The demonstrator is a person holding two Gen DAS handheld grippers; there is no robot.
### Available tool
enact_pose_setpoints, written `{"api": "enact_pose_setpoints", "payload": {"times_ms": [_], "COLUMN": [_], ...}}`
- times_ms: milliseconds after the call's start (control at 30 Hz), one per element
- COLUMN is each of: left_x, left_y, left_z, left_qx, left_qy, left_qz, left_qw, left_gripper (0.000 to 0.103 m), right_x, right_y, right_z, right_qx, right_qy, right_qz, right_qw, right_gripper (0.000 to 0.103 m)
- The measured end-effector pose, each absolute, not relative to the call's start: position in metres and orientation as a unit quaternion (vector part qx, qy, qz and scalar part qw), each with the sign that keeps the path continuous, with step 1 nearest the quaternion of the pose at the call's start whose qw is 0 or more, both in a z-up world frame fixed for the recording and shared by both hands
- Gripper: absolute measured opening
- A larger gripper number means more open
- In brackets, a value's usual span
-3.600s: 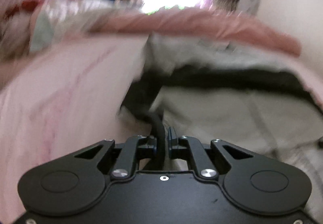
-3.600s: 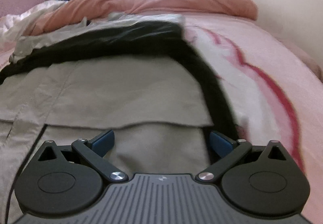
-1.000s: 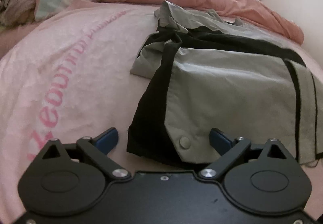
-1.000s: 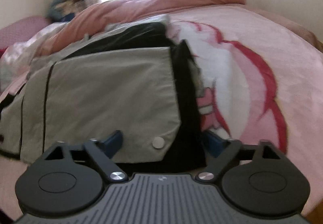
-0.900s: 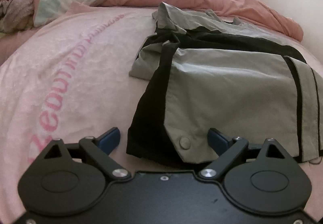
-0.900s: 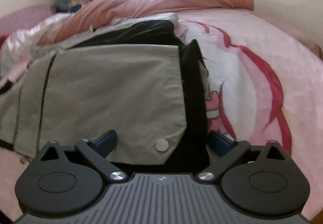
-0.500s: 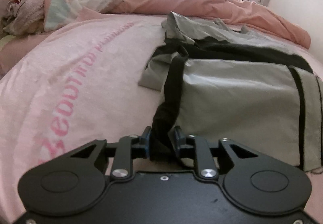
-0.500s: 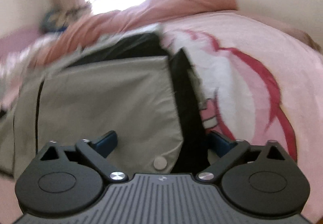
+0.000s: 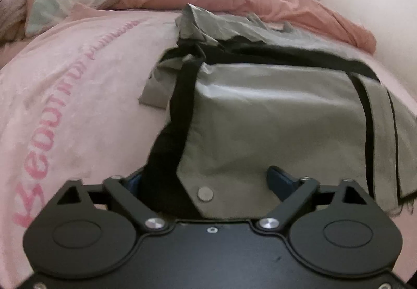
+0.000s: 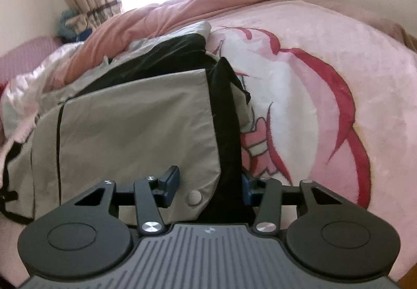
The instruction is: Fold large clothes
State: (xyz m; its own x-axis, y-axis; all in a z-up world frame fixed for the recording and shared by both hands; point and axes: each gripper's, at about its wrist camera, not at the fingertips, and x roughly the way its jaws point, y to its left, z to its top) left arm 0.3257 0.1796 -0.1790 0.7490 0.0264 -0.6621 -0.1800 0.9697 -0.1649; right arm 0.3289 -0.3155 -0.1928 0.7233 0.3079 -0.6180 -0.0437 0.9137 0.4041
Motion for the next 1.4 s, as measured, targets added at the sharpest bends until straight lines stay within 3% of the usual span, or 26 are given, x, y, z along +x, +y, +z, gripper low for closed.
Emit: {"api": "enact_pose_setpoints", "payload": {"times_ms": [67, 133, 167, 200, 233, 267, 300, 333, 400, 667, 800, 933, 1200, 1400], "left_x": [0.327, 0.327, 0.326, 0.326, 0.323, 0.321, 0.319, 0.316, 0.311, 0.273, 0.25, 0.245, 0.31, 0.416], "left_y": [0.184, 0.192, 0.196, 0.2, 0.204, 0.208, 0.21, 0.211, 0.206, 0.198, 0.195, 0.191, 0.203, 0.223], "left_z": [-0.175, -0.171, -0.17, -0.169, -0.168, -0.166, -0.164, -0.161, -0.154, -0.112, -0.126, -0.13, -0.066, -0.036], "left_qx": [-0.119, -0.129, -0.137, -0.138, -0.143, -0.154, -0.159, -0.159, -0.141, -0.15, -0.153, -0.173, -0.166, -0.177], "left_qy": [0.349, 0.349, 0.349, 0.349, 0.347, 0.342, 0.338, 0.334, 0.324, 0.278, 0.31, 0.31, 0.221, 0.192], "left_qz": [0.063, 0.068, 0.069, 0.073, 0.073, 0.065, 0.062, 0.059, 0.054, 0.047, 0.076, 0.082, 0.073, 0.071], "left_qw": [0.927, 0.926, 0.924, 0.924, 0.924, 0.925, 0.925, 0.927, 0.934, 0.948, 0.935, 0.931, 0.958, 0.963], "left_gripper": [0.063, 0.038, 0.031, 0.019, 0.014, 0.012, 0.01, 0.008, 0.008, 0.007, 0.008, 0.008, 0.007, 0.007], "right_x": [0.333, 0.337, 0.339, 0.34, 0.339, 0.337, 0.334, 0.33, 0.318, 0.279, 0.265, 0.265, 0.344, 0.47], "right_y": [-0.314, -0.307, -0.301, -0.295, -0.291, -0.289, -0.29, -0.292, -0.297, -0.31, -0.315, -0.316, -0.301, -0.289], "right_z": [-0.193, -0.192, -0.19, -0.188, -0.185, -0.182, -0.178, -0.173, -0.162, -0.131, -0.142, -0.131, -0.066, -0.048], "right_qx": [0.187, 0.172, 0.156, 0.142, 0.129, 0.126, 0.125, 0.126, 0.138, 0.156, 0.167, 0.198, 0.199, 0.23], "right_qy": [0.357, 0.36, 0.365, 0.369, 0.369, 0.367, 0.36, 0.353, 0.332, 0.306, 0.339, 0.322, 0.236, 0.221], "right_qz": [0.104, 0.115, 0.115, 0.1, 0.083, 0.075, 0.066, 0.056, 0.064, 0.072, 0.064, 0.068, 0.1, 0.102], "right_qw": [0.909, 0.91, 0.911, 0.913, 0.917, 0.919, 0.922, 0.925, 0.931, 0.936, 0.924, 0.923, 0.946, 0.942], "right_gripper": [0.071, 0.088, 0.086, 0.067, 0.045, 0.036, 0.014, 0.008, 0.006, 0.005, 0.005, 0.005, 0.005, 0.005]}}
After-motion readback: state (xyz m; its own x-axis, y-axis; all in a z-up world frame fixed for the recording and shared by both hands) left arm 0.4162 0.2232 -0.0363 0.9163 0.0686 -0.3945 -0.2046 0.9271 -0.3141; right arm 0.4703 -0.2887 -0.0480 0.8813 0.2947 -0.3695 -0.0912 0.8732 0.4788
